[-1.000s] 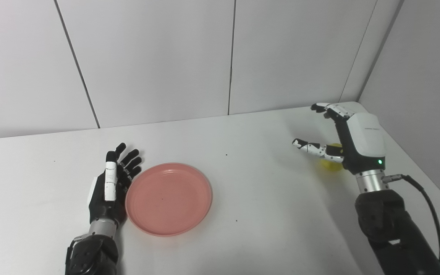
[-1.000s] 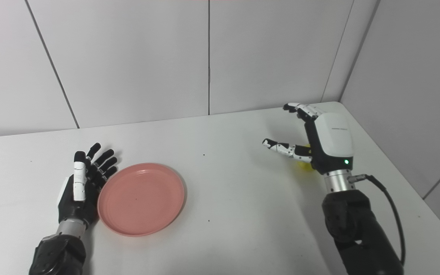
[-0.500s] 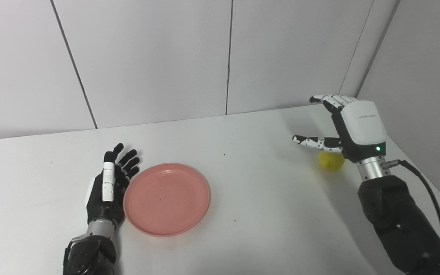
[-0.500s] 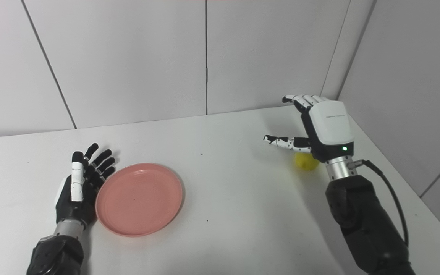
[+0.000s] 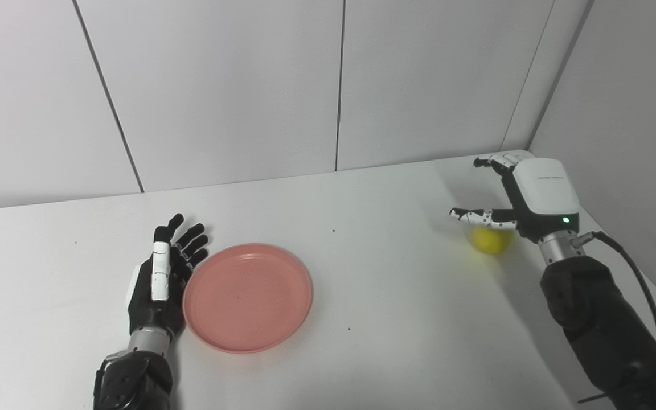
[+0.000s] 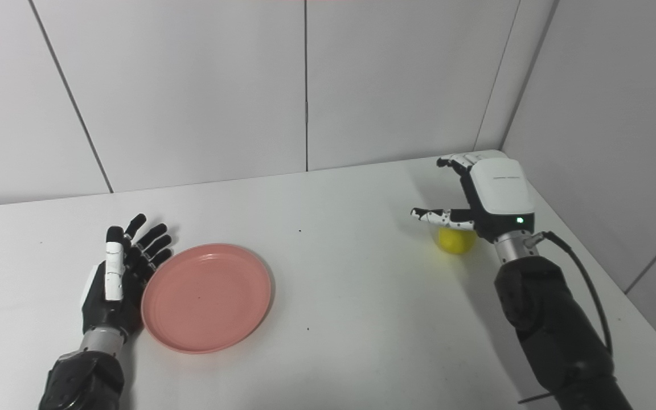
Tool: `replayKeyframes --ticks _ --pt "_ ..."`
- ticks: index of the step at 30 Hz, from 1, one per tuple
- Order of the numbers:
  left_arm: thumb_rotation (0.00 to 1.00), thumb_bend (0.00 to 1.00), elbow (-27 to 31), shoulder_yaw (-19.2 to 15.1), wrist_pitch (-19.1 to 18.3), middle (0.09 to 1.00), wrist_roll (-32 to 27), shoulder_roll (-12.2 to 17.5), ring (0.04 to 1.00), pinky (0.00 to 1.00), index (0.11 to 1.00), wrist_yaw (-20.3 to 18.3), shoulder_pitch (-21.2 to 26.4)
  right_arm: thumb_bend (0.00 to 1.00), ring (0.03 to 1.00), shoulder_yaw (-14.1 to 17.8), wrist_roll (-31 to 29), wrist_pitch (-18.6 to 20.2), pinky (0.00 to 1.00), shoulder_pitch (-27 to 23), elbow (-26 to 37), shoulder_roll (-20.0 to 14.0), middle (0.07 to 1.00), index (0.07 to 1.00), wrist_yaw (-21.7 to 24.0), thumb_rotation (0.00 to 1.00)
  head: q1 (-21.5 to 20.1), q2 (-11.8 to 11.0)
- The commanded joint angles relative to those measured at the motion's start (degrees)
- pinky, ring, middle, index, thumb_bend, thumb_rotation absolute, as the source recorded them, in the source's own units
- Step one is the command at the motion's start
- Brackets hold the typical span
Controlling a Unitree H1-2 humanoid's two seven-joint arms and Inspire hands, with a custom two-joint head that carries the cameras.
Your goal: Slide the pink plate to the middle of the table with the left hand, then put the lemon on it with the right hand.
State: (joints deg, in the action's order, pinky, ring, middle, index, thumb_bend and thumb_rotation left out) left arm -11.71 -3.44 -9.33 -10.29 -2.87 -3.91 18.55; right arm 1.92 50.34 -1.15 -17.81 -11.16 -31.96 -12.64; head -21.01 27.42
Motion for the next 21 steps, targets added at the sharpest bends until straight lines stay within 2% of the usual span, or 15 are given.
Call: replayKeyframes --ticks 1,4,9,17,21 --pt "0.88 0.86 -2.6 0.3 -3.6 0.819 0.1 0.1 0.833 0.85 0.903 0.3 -1.9 0.88 0.669 0.4 -1.2 2.7 0.53 -2.5 0.8 -1.8 0.711 0.675 1.2 0.70 0.0 0.1" --pt "0.89 0.86 -2.6 0.4 -3.6 0.818 0.1 0.1 0.833 0.85 0.904 0.2 -1.9 0.88 0.699 0.2 -1.8 4.7 0.55 -2.7 1.2 -1.9 0.735 0.697 4.1 0.72 0.2 0.1" --pt "0.88 0.85 -2.8 0.2 -3.8 0.814 -0.3 0.1 0.833 0.86 0.905 0.2 -1.8 0.89 0.715 -0.4 -2.7 4.3 0.54 -3.0 -0.5 -2.4 0.744 0.697 4.2 0.71 0.3 0.0" --pt "0.88 0.86 -2.7 0.1 -3.8 0.800 -0.4 -0.1 0.822 0.84 0.896 0.1 -1.7 0.91 0.738 -0.7 -4.7 6.4 0.58 -3.4 -0.7 -2.4 0.765 0.716 7.6 0.73 0.5 0.0" --pt "0.88 0.84 -2.2 0.2 -4.2 0.801 -0.4 -0.2 0.820 0.85 0.896 0.2 -1.9 0.92 0.724 -0.6 -6.6 9.5 0.58 -3.5 0.8 -2.2 0.780 0.737 11.3 0.75 0.5 0.0"
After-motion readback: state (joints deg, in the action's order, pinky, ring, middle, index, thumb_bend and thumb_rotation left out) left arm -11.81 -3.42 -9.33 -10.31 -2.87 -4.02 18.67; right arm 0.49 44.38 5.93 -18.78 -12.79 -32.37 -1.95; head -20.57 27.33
